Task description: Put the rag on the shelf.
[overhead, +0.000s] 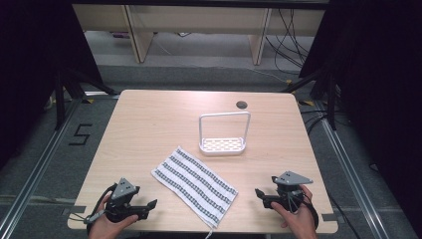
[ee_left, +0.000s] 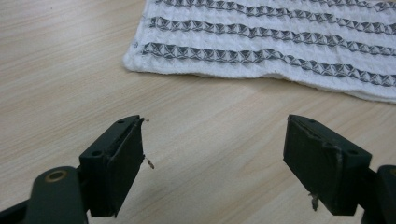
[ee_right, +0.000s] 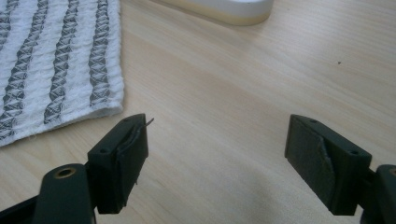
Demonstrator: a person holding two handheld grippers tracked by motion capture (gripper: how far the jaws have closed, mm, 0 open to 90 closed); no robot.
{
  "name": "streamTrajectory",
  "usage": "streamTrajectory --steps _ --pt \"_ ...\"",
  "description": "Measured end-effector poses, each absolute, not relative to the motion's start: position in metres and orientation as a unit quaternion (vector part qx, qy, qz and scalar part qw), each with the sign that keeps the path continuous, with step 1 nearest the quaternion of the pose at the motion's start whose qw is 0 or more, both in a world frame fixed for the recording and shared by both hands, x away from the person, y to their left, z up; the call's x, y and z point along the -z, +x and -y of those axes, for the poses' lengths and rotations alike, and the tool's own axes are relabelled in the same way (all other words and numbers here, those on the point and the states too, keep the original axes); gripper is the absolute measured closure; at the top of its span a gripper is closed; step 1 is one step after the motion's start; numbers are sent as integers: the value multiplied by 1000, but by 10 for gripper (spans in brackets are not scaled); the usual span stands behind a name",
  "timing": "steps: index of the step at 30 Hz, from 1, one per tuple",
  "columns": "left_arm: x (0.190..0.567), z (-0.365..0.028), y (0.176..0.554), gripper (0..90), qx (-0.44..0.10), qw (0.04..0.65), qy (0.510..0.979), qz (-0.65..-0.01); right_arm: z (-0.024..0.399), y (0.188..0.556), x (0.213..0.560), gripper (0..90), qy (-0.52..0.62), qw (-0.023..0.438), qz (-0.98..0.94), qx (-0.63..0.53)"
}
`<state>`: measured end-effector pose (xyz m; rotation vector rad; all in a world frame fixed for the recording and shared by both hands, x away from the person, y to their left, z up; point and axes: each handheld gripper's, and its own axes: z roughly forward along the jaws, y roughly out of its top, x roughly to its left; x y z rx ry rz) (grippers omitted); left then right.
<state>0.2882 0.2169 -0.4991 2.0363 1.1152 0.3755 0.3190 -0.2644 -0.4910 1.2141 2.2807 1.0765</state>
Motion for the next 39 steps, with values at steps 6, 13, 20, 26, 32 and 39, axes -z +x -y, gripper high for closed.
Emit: streamTrajectory --steps 6,13,20,26,32,39 --pt "498 -211 286 195 -137 392 798 -437 265 319 489 225 418 158 -807 -386" --pt "498 -204 283 195 -133 399 801 -426 259 315 488 235 425 163 -803 -385" --pt "499 -195 280 195 -128 410 795 -428 254 314 486 249 417 156 -805 -392" --pt "499 -187 276 195 -125 410 799 -421 250 314 485 255 407 155 -809 -394" --pt "499 -181 273 193 -121 411 804 -413 247 314 484 258 401 147 -811 -400" --pt "498 -168 268 190 -109 413 811 -401 238 313 483 266 395 143 -814 -401"
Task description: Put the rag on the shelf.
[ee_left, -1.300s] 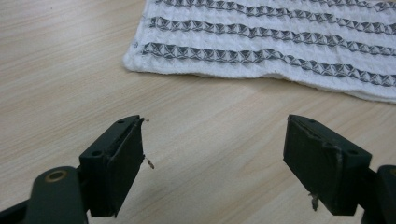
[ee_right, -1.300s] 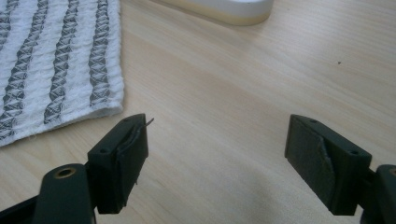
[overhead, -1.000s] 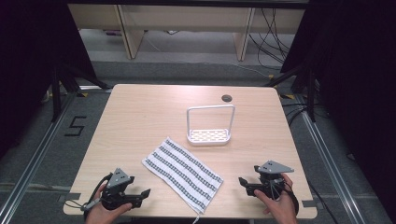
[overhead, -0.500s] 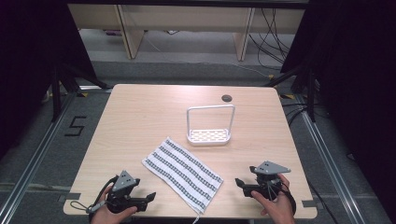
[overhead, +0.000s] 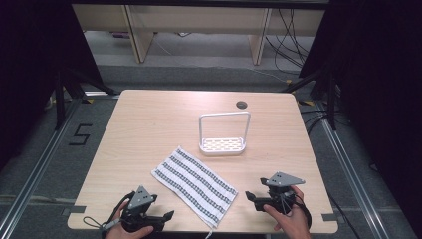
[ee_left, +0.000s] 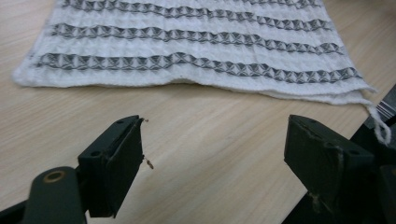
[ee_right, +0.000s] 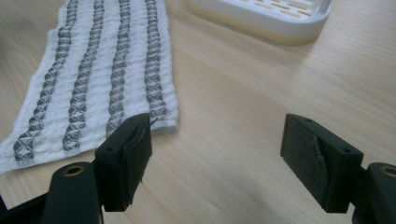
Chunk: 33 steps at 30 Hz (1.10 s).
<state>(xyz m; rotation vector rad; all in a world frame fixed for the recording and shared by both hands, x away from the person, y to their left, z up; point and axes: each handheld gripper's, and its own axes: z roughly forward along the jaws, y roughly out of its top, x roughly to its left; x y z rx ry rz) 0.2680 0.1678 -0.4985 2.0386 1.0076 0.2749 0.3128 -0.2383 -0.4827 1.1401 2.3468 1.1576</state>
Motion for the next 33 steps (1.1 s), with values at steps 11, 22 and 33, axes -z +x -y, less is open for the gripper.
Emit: streamTrajectory --steps 11,22,33 --pt "499 -147 262 191 -95 412 825 -375 226 314 482 315 372 141 -825 -402" --pt "504 -108 255 196 -83 404 848 -333 209 322 484 358 355 127 -839 -393" --pt "504 -82 252 201 -72 410 856 -306 199 329 488 358 340 124 -852 -379"
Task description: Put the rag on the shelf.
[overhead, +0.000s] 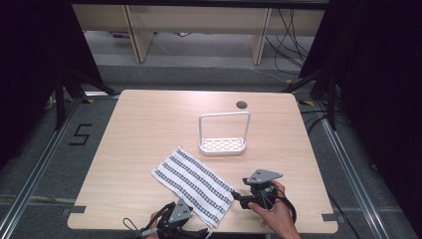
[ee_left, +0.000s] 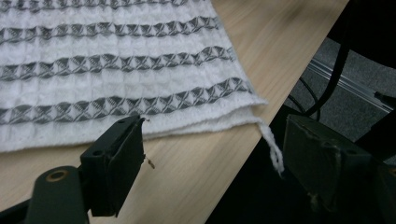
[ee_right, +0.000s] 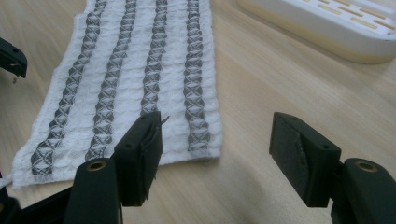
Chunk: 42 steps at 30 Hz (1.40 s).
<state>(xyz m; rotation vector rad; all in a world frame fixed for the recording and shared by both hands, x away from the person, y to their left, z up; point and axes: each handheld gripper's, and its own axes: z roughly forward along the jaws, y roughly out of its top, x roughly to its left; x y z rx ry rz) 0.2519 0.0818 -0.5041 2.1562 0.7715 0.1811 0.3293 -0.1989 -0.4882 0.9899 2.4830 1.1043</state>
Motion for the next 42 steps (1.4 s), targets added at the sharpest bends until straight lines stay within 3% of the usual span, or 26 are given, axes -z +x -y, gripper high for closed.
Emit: streamTrajectory --steps 17,24,42 --pt "506 -51 257 213 -68 400 872 -275 188 333 494 373 345 103 -860 -361" --pt "510 -44 258 266 -77 397 875 -266 183 336 496 380 334 116 -862 -362" --pt "513 -45 261 531 -104 372 891 -239 179 339 500 398 331 115 -873 -339"
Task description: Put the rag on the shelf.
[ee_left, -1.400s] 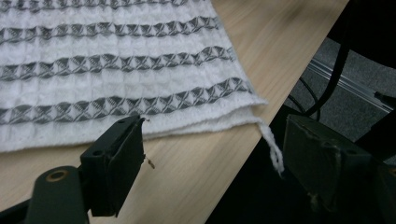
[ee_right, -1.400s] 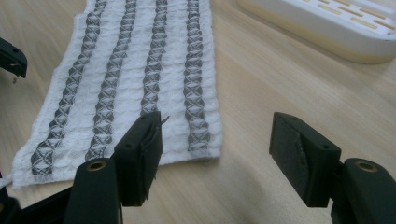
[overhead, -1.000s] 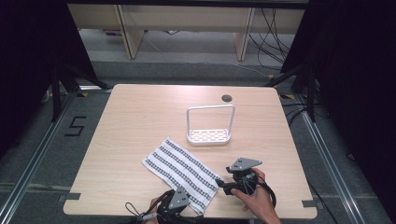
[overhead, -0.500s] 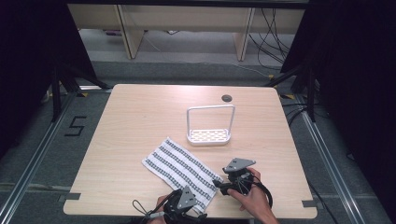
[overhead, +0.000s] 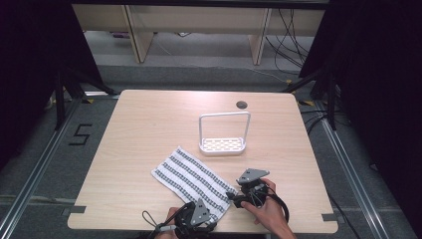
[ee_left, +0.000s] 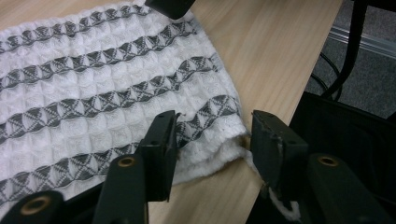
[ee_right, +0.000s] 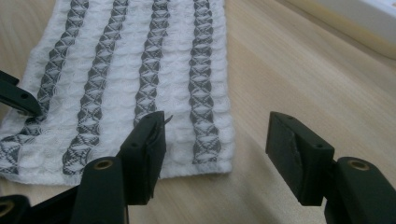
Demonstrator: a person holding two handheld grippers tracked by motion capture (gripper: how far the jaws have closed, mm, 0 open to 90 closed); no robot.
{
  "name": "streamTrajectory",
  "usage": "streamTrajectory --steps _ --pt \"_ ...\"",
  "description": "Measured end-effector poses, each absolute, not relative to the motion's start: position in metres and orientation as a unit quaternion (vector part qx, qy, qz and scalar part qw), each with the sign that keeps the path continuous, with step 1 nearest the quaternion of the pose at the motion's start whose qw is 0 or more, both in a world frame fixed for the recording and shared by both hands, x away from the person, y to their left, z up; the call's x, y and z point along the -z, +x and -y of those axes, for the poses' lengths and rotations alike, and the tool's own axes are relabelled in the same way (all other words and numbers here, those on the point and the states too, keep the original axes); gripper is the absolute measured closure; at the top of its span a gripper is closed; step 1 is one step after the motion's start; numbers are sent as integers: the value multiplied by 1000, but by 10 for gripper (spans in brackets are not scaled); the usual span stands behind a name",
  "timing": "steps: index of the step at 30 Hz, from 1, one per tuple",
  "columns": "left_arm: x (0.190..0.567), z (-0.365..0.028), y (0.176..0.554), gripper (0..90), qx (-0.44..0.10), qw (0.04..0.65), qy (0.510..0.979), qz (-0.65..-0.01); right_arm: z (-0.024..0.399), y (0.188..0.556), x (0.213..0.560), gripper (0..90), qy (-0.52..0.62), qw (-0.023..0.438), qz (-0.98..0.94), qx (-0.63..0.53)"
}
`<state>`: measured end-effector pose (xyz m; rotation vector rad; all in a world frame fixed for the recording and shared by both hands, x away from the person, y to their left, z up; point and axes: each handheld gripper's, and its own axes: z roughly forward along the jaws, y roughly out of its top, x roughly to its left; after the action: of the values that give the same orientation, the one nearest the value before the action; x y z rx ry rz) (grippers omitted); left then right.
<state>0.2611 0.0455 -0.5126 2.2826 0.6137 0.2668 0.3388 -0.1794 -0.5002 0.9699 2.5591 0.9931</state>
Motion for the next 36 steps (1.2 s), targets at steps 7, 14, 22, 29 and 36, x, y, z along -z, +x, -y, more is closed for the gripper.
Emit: streamTrajectory --steps 7,14,22,29,36 --pt "511 -49 265 619 -111 360 897 -230 176 337 506 469 336 113 -876 -326" --pt "510 -50 268 731 -107 367 897 -223 174 337 505 648 330 103 -878 -330" --pt "509 -52 271 835 -95 377 894 -222 170 335 504 822 321 99 -880 -336" --pt "495 -59 272 843 -104 397 885 -218 172 333 486 847 305 115 -872 -364" --pt "471 -67 273 845 -118 413 877 -215 170 329 461 851 292 133 -858 -402"
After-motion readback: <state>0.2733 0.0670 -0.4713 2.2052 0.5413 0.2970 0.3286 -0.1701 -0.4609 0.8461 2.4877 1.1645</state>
